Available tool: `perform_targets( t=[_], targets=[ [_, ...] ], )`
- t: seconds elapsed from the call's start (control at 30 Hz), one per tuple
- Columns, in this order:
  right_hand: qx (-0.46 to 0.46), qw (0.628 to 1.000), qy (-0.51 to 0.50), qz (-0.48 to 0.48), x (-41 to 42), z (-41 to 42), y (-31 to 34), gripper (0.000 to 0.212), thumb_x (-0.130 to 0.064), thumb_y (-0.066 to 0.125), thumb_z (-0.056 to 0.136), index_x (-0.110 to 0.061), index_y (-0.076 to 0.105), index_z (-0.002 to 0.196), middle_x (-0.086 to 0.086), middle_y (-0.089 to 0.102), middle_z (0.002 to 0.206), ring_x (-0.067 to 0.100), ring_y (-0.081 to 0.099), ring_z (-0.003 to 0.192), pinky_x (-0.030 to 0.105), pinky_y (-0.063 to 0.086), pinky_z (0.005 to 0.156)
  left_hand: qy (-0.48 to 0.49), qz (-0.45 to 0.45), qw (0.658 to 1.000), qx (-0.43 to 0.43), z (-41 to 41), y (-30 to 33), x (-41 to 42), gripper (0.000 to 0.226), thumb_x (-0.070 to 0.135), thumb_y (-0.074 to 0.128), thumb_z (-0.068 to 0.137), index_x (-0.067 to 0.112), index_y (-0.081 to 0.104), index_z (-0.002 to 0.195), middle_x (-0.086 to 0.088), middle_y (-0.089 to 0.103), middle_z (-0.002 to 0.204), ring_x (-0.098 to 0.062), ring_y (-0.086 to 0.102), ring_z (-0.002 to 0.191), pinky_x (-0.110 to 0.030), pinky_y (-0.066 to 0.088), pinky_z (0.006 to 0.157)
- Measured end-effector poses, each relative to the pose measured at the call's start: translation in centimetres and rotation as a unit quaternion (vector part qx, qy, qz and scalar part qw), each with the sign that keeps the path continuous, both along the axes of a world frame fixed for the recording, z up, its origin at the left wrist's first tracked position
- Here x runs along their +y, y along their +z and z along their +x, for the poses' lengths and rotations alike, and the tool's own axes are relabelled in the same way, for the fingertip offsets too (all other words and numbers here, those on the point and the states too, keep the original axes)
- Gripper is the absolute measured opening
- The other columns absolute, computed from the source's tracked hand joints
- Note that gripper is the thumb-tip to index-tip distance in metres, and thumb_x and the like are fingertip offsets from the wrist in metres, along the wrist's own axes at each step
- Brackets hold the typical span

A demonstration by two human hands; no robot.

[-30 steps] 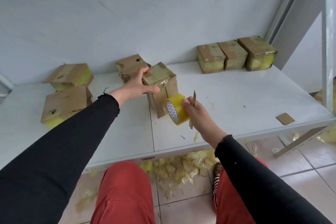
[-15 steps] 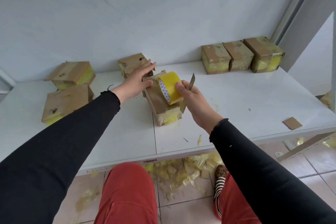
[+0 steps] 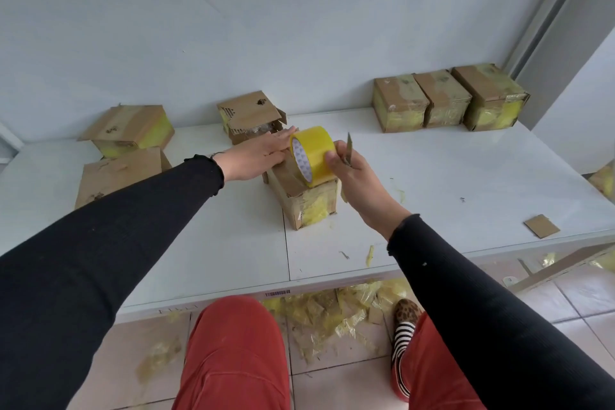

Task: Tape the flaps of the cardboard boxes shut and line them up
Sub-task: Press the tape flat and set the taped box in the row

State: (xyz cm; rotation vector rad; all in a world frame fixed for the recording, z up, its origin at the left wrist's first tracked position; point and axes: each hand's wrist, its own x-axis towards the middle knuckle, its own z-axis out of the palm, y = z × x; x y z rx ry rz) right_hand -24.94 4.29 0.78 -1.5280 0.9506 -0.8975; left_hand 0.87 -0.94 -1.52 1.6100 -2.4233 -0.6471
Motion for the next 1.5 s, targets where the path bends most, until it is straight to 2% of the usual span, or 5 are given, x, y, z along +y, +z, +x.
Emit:
perform_targets(
  t=[0.4, 0.93, 1.2, 1.33, 1.5],
  targets=[
    [0.206, 0.973, -0.032, 0.098, 5.1, -2.9, -3.5, 0.034, -0.035, 0.039, 0.109, -0.017, 0.041, 0.08, -0.003, 0.037, 0.068, 0.015, 0.035, 0.058, 0.024, 0.03, 0.047, -0.028, -0.013, 0.987, -0.155, -0.6, 0.0, 0.4, 0.088, 0.091, 0.013, 0.087, 0.047, -0.003, 0.161, 0.011, -0.018, 0.17, -0.004, -0.017, 0.156, -0.033, -0.009, 0.127],
    [0.024, 0.993, 0.001, 0.118, 4.6, -3.0, -2.4, 0.05, -0.048, 0.044, 0.107, -0.001, 0.06, 0.099, 0.006, 0.054, 0.089, 0.018, 0.053, 0.083, 0.032, 0.04, 0.077, 0.117, -0.08, 0.989, 0.048, -4.1, 0.0, 6.9, 0.058, 0.053, 0.052, 0.103, 0.043, 0.035, 0.158, 0.008, 0.028, 0.168, -0.013, 0.018, 0.155, -0.04, 0.017, 0.125],
    [-0.156, 0.981, 0.086, 0.076, 0.1, -1.7, 4.1, 0.022, -0.005, 0.048, 0.102, -0.012, 0.066, 0.113, 0.002, 0.067, 0.095, 0.013, 0.063, 0.088, 0.021, 0.049, 0.075, 0.228, -0.009, 0.9, 0.371, -3.4, 2.8, 4.9, 0.026, 0.017, 0.056, 0.106, 0.025, 0.073, 0.123, 0.024, 0.075, 0.099, 0.006, 0.067, 0.093, -0.007, 0.046, 0.082],
    [-0.165, 0.981, 0.053, 0.084, -1.4, 0.8, 4.3, 0.011, -0.017, 0.052, 0.107, -0.015, 0.062, 0.101, -0.003, 0.066, 0.087, 0.012, 0.064, 0.083, 0.022, 0.053, 0.076, 0.23, -0.061, 0.917, 0.321, -3.5, 3.4, 4.9, 0.028, 0.011, 0.055, 0.103, 0.025, 0.07, 0.123, 0.016, 0.071, 0.114, -0.003, 0.063, 0.105, -0.027, 0.049, 0.097],
    [-0.072, 0.995, 0.037, 0.06, -2.1, 2.8, 3.6, 0.039, -0.04, 0.049, 0.108, -0.006, 0.068, 0.113, -0.002, 0.073, 0.097, 0.01, 0.07, 0.091, 0.027, 0.057, 0.087, 0.185, -0.045, 0.976, 0.103, -3.1, 2.4, 5.5, 0.115, 0.073, 0.068, 0.063, 0.032, 0.025, 0.162, 0.009, 0.02, 0.162, -0.017, 0.011, 0.15, -0.038, 0.016, 0.125]
  ],
)
